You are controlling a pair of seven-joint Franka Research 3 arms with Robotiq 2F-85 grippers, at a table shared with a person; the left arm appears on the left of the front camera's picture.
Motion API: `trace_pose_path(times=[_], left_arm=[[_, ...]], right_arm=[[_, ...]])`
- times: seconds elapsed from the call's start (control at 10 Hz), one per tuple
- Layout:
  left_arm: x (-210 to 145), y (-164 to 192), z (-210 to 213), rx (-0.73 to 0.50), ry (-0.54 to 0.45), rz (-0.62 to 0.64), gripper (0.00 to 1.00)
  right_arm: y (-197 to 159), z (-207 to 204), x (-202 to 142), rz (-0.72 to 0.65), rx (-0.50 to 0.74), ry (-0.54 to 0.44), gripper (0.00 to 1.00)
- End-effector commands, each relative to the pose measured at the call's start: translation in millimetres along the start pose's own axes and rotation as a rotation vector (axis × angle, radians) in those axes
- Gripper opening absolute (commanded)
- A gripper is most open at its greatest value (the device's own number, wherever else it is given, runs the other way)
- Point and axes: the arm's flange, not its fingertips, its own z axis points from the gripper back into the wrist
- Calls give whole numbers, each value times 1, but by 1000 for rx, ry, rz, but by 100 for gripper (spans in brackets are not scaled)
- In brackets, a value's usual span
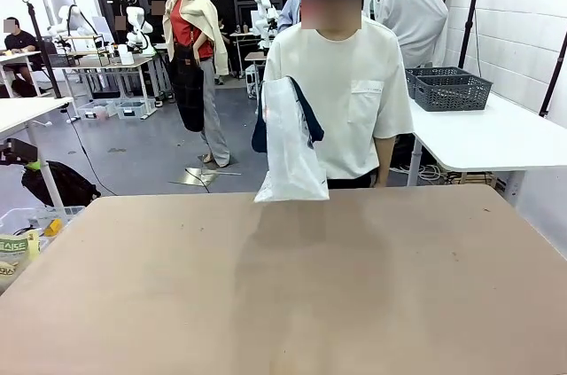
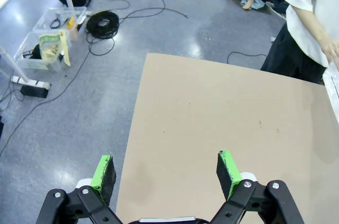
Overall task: Transfer purchased items from the store into the shopping bag.
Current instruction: Open the Reusable shopping bag in the center of the table.
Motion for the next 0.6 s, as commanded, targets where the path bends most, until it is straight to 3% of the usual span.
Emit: trace_pose_path(times=[0.0,0.5], left_arm=[[0,2,1,9,8,-14,100],[0,2,1,9,8,-14,100]], right_arm=[[1,2,0,14,-6,10,100],[1,2,0,14,-6,10,100]])
